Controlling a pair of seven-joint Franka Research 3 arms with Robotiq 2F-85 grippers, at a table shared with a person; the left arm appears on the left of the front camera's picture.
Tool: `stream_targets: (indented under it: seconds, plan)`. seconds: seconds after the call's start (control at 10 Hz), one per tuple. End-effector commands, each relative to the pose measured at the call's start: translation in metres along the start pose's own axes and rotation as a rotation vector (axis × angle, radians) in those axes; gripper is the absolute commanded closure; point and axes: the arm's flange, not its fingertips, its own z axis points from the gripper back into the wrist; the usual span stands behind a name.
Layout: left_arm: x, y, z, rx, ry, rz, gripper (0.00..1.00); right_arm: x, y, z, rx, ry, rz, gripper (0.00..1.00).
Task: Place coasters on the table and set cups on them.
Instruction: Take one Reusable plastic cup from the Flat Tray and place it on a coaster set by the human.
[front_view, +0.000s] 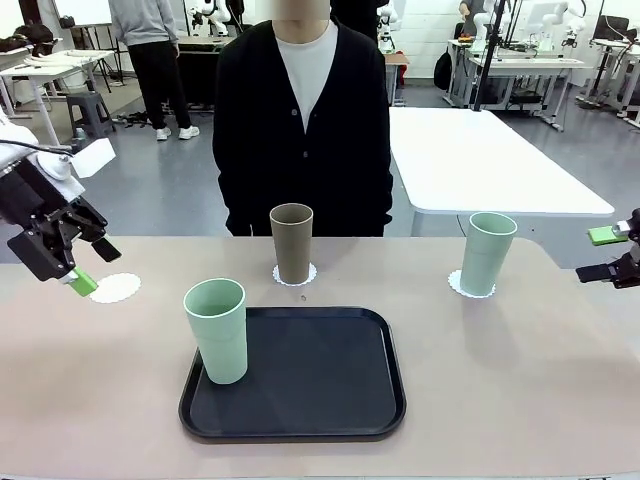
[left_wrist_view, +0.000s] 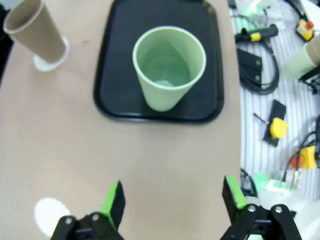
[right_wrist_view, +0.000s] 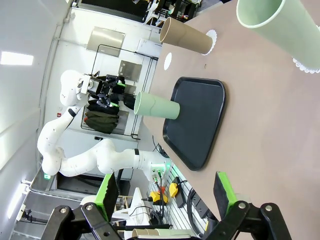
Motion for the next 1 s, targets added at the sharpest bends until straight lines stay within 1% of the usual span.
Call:
stream_targets:
  seconds: [0.0, 0.1, 0.2, 0.3, 0.4, 0.6, 0.7, 0.9]
  plan:
    - [0.000, 0.001, 0.001, 0.008, 0.000, 0.001, 0.00, 0.000, -0.001, -0.001, 0.020, -0.012, 0.012, 0.00]
    - [-0.004, 0.009, -0.010, 0.042, -0.009, -0.075, 0.00, 0.000, -0.001, -0.001, 0.020, -0.012, 0.012, 0.00]
    - [-0.007, 0.014, -0.020, 0.064, -0.092, -0.189, 0.00, 0.000, -0.001, -0.001, 0.020, -0.012, 0.012, 0.00]
    - [-0.014, 0.016, -0.036, 0.068, -0.203, -0.202, 0.00, 0.000, -0.001, -0.001, 0.020, -0.012, 0.012, 0.00]
    - [-0.025, 0.019, -0.050, 0.054, -0.269, -0.215, 0.00, 0.000, -0.001, -0.001, 0.020, -0.012, 0.012, 0.00]
    - [-0.046, 0.022, -0.064, 0.015, -0.380, -0.179, 0.00, 0.000, -0.001, -0.001, 0.020, -0.012, 0.012, 0.00]
    - [-0.059, 0.024, -0.071, -0.021, -0.454, -0.188, 0.00, 0.000, -0.001, -0.001, 0.020, -0.012, 0.012, 0.00]
    - [-0.084, 0.026, -0.089, -0.013, -0.618, -0.206, 0.00, 0.000, -0.001, -0.001, 0.020, -0.012, 0.012, 0.00]
